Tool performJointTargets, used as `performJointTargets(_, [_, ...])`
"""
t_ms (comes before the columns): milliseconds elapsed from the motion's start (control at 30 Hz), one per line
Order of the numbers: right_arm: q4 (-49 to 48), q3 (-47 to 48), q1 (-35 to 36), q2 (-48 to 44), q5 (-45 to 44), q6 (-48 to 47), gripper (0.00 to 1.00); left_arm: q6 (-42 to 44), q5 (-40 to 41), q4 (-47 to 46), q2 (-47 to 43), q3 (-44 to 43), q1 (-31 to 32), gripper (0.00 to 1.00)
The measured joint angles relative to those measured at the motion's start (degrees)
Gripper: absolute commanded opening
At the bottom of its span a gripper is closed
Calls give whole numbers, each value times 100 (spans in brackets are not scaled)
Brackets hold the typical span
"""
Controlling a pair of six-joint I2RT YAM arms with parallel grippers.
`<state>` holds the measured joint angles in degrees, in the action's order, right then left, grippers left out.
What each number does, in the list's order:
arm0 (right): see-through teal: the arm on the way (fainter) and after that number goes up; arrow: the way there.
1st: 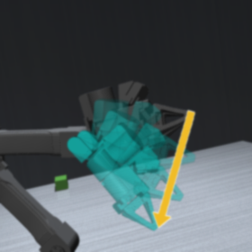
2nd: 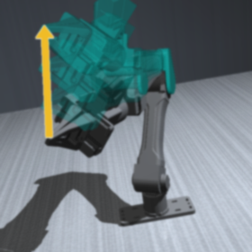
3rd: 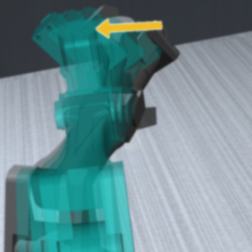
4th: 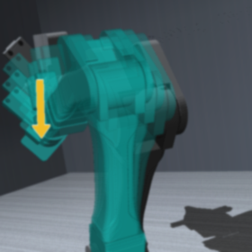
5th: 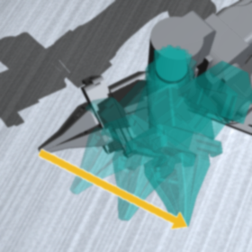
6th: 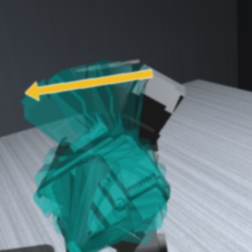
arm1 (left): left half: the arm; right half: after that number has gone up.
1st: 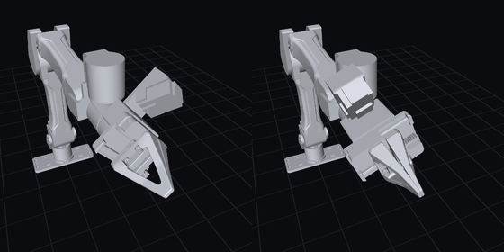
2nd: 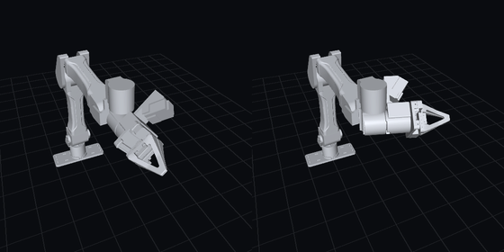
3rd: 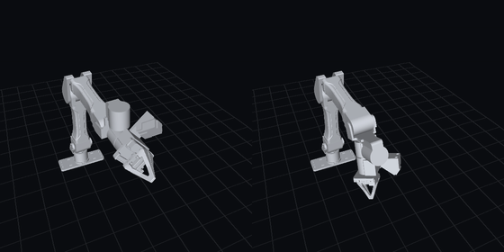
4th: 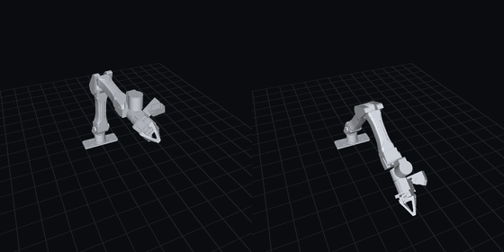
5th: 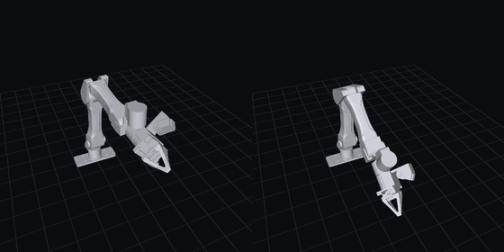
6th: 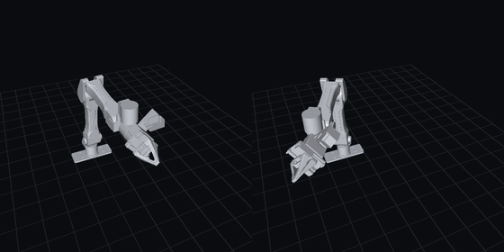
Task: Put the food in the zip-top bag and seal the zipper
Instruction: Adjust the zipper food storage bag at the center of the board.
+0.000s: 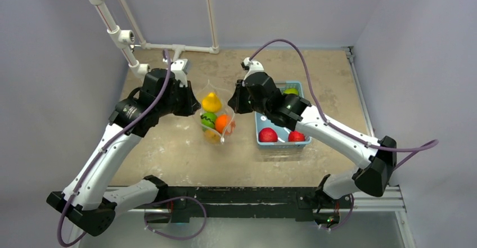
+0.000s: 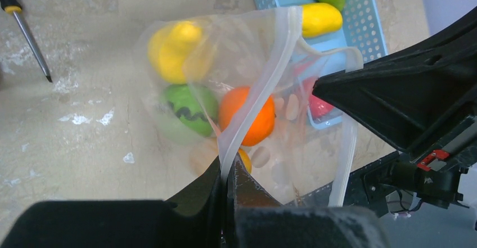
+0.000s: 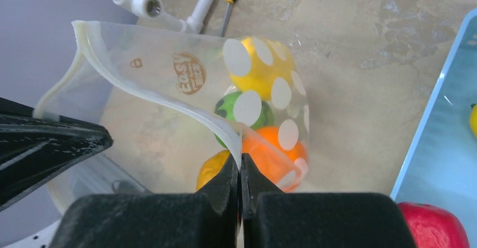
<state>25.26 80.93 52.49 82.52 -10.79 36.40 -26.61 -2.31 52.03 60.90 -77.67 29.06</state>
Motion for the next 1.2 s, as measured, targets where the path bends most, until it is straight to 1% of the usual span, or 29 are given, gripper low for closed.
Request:
performJointTargets(133, [-83, -527, 0, -28, 151, 24, 0, -46, -28, -17, 0, 348, 0, 0])
performJointTargets(267, [-122, -1071, 0, 164, 284, 72, 0, -85, -35, -44, 26, 713, 0, 0])
performJointTargets(367, [-131, -1220, 2, 323, 328, 107, 0, -87, -55, -63, 66, 820, 0, 0])
performJointTargets(467, [-170, -1222, 0, 348, 328, 125, 11, -87, -63, -116, 76, 820, 0, 0])
performJointTargets(600, [-210, -1207, 0, 345, 302, 160, 36, -87, -59, -155, 76, 820, 0, 0])
performJointTargets(633, [-201, -1182, 0, 345, 289, 162, 40, -87, -55, -160, 76, 820, 0, 0])
performJointTargets(833, [-151, -975, 0, 321, 146, 232, 54, -85, 31, -188, 76, 907, 0, 0])
performJointTargets(933, [-20, -933, 0, 223, 7, 306, 59, -85, 83, -190, 87, 957, 0, 0])
performJointTargets(1033, [227, -855, 0, 59, -214, 413, 62, -83, 118, -225, 111, 968, 0, 0])
performJointTargets(1200, [570, -791, -57, -243, -557, 610, 63, -79, 133, -323, 168, 970, 0, 0])
